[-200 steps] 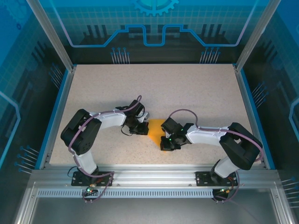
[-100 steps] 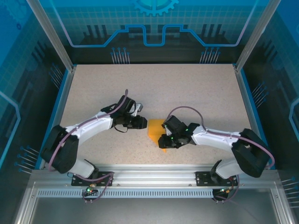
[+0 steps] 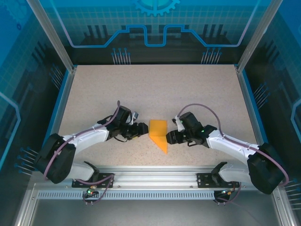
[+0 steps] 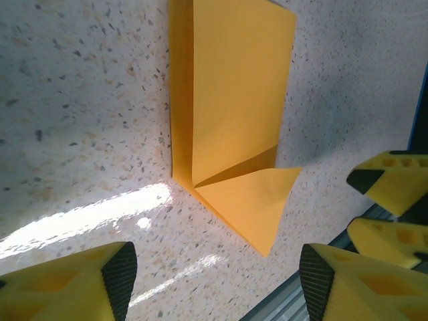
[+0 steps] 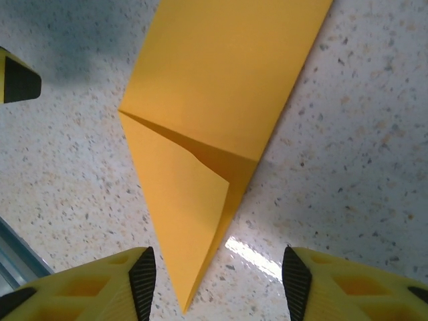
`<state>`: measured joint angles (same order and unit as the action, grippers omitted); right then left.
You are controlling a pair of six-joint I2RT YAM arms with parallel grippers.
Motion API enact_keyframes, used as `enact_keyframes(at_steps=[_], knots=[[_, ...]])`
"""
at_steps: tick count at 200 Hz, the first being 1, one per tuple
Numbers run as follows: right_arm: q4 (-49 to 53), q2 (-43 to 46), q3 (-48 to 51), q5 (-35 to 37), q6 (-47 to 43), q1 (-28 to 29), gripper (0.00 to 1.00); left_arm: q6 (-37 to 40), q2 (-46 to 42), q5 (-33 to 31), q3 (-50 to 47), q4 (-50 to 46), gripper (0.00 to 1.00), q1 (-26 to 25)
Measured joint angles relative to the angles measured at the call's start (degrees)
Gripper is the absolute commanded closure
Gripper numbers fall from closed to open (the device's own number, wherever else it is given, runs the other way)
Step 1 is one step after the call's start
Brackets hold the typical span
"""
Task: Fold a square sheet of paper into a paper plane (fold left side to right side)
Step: Third fold the triangle at the center of the table, then fourth fold the wing at the center of the table.
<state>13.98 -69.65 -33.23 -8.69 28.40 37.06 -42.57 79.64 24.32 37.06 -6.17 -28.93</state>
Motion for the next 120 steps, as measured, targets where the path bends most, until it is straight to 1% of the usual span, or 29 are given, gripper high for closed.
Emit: enact_keyframes(at_steps=[28, 58, 86, 120], knots=[[-2.2, 0.5, 1.7, -0.4, -0.4, 0.0, 0.43, -2.7, 4.8, 2.4, -0.2, 4.9, 0.34, -0.3], [-3.0, 2.0, 2.3, -0.3, -0.4, 0.0, 0.43, -4.1, 8.8, 3.5, -0.1, 7.5, 0.36, -1.4], [-2.9, 3.8, 2.5, -0.4, -0.4, 0.0, 0.43, -5.0, 12.2, 4.6, 1.0, 9.0, 0.42, -2.5], [-2.9, 5.8, 3.0, -0.4, -0.4, 0.2, 0.44, -5.6, 14.5, 5.6, 2.3, 10.7, 0.54, -3.0]])
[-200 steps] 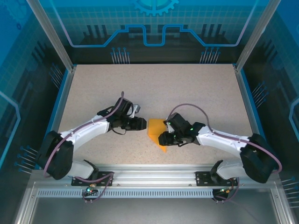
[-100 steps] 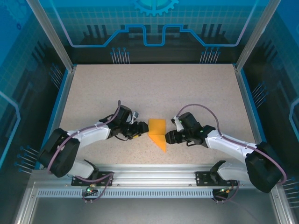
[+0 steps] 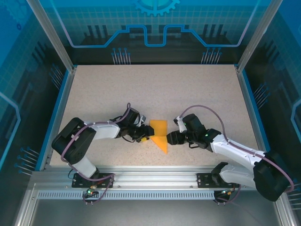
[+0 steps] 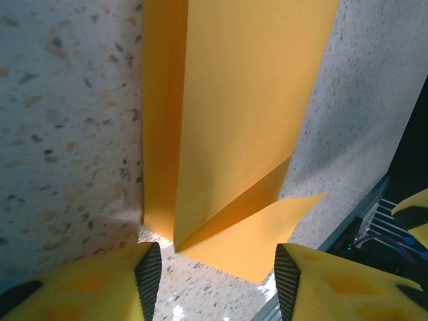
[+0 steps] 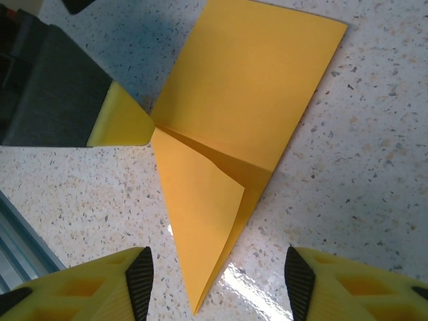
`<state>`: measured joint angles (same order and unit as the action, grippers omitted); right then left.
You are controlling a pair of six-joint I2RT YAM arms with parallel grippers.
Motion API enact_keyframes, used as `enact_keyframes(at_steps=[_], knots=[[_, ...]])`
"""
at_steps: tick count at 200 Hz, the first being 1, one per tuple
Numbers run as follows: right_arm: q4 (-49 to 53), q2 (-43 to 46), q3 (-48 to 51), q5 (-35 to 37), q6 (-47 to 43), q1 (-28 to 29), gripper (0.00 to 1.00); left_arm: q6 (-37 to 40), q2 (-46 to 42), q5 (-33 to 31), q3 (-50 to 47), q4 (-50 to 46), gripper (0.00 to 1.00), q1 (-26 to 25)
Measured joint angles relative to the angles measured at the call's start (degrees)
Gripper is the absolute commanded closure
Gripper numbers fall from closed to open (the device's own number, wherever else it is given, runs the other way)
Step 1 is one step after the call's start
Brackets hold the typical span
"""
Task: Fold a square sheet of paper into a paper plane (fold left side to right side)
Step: Fourth fold the wing at the center of the table.
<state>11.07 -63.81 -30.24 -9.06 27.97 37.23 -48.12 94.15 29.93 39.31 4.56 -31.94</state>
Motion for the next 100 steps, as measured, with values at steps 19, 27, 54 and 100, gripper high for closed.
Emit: enact_keyframes(at_steps=[19, 27, 54, 100], knots=[[0.2, 0.7, 0.6, 0.4, 0.0, 0.7, 0.44, 0.0, 0.5, 0.2, 0.7, 0.5, 0.60, -0.1], [0.5, 0.9, 0.7, 1.0, 0.0, 1.4, 0.45, 0.0, 0.5, 0.2, 0.8, 0.6, 0.64, -0.2], [1.1, 1.4, 0.7, 4.4, 0.1, 5.5, 0.46, 0.0, 0.5, 0.4, 1.4, 0.7, 0.67, -0.2], [0.7, -1.0, 0.4, 13.6, 0.6, 16.2, 0.48, 0.0, -0.8, 0.4, 2.3, 0.0, 0.74, -0.5]])
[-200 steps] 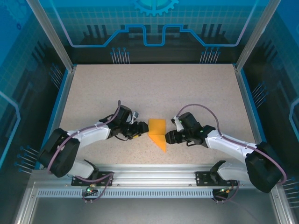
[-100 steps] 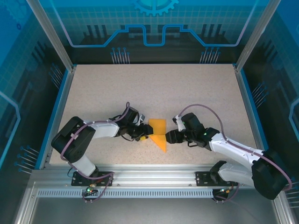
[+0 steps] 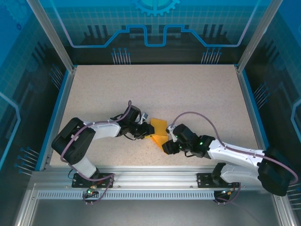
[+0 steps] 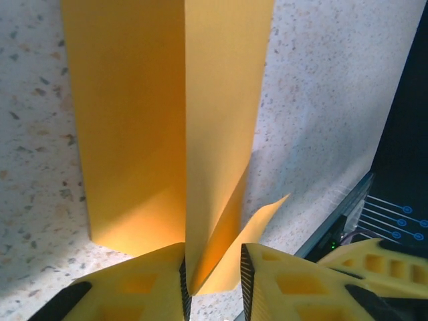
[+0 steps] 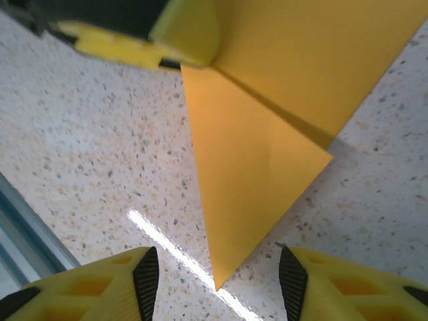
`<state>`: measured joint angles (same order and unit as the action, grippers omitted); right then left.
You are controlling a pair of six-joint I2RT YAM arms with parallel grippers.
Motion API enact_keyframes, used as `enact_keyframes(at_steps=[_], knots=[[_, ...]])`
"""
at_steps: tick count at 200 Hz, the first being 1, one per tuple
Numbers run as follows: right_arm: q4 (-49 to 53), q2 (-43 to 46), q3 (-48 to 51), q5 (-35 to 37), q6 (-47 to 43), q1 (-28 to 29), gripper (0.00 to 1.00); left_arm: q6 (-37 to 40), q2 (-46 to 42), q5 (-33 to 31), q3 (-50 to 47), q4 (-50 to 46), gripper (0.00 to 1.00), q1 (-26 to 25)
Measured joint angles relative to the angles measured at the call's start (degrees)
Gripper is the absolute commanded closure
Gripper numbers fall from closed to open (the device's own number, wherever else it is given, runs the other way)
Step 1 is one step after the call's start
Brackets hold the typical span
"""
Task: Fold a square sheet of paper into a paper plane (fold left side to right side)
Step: Fourth fold the wing at the center of the table.
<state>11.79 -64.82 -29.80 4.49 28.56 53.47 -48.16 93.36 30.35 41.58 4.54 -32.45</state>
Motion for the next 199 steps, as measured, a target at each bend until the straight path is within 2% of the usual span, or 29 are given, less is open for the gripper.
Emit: enact_keyframes(at_steps=[25, 62, 133, 154, 179, 199], knots=[[0.2, -6.4, -2.5, 4.3, 0.5, 3.5, 0.53, 0.0, -0.6, 0.0, 1.2, -0.5, 0.79, -0.5], [0.3, -15.2, -8.5, 9.7, 0.8, 6.1, 0.53, 0.0, -0.9, 0.0, 2.6, -1.5, 0.83, -0.9], [2.6, -21.9, -12.5, 14.7, 1.7, 7.8, 0.64, 0.0, -0.9, 0.0, 3.0, -3.0, 0.86, -1.1], [3.3, -22.1, -12.6, 15.1, 2.1, 7.8, 0.72, 0.0, -0.9, -0.1, 3.1, -3.7, 0.81, -1.1], [3.8, -22.2, -12.6, 15.0, 2.4, 7.8, 0.85, 0.2, -2.0, -0.7, 3.1, -5.2, 0.69, -1.1], [3.7, -22.2, -12.6, 15.0, 3.0, 7.7, 0.89, 0.7, -3.4, -2.3, 3.1, -7.5, 0.61, -1.0]])
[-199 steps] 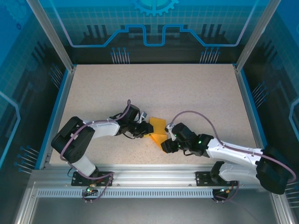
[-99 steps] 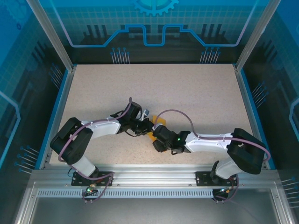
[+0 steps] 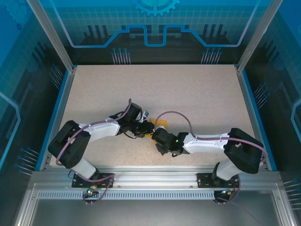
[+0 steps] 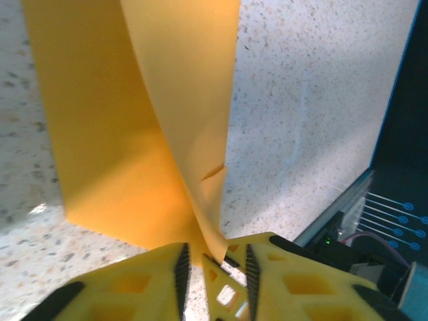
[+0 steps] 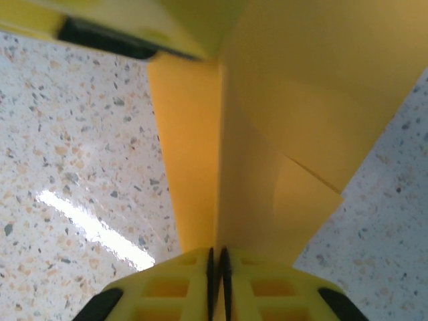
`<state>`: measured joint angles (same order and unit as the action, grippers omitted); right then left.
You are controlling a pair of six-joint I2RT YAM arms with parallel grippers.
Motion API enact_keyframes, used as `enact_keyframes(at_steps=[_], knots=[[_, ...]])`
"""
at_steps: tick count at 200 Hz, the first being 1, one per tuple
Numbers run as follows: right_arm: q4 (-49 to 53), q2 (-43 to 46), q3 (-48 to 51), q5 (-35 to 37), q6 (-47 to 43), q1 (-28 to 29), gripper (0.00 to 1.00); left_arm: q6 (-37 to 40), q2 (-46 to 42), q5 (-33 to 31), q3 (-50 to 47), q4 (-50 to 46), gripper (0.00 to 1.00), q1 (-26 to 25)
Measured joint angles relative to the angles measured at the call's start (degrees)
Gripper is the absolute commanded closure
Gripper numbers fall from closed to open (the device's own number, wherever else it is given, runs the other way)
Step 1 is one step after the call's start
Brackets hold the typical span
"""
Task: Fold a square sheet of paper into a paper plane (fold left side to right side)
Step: Fourth fold the wing at the center of the table.
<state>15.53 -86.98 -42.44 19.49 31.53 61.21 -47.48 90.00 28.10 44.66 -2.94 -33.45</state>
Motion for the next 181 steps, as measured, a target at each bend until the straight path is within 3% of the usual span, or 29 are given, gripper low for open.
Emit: enact_keyframes(at_steps=[56, 73, 93, 125, 181], knots=[[-0.3, 0.0, 0.7, -3.4, 0.4, -0.1, 0.94, 1.6, -6.3, -1.7, 0.0, -5.2, 0.37, 3.4], [-1.0, 0.3, 1.6, -5.5, 0.4, -0.6, 0.95, 2.5, -9.0, -1.7, -0.1, -5.9, 0.34, 5.4], [-2.7, 1.7, 3.3, -8.7, 0.6, -2.0, 0.96, 2.4, -10.8, -1.7, -0.8, -5.8, 0.37, 7.2], [-6.7, 5.7, 7.4, -14.0, 1.4, -4.8, 0.96, 2.1, -10.1, -0.8, -3.3, -4.8, 0.53, 7.4], [-12.2, 9.6, 12.2, -22.4, 3.0, -10.4, 0.96, 0.8, -1.6, 0.9, -3.5, -0.8, 0.52, 3.1]])
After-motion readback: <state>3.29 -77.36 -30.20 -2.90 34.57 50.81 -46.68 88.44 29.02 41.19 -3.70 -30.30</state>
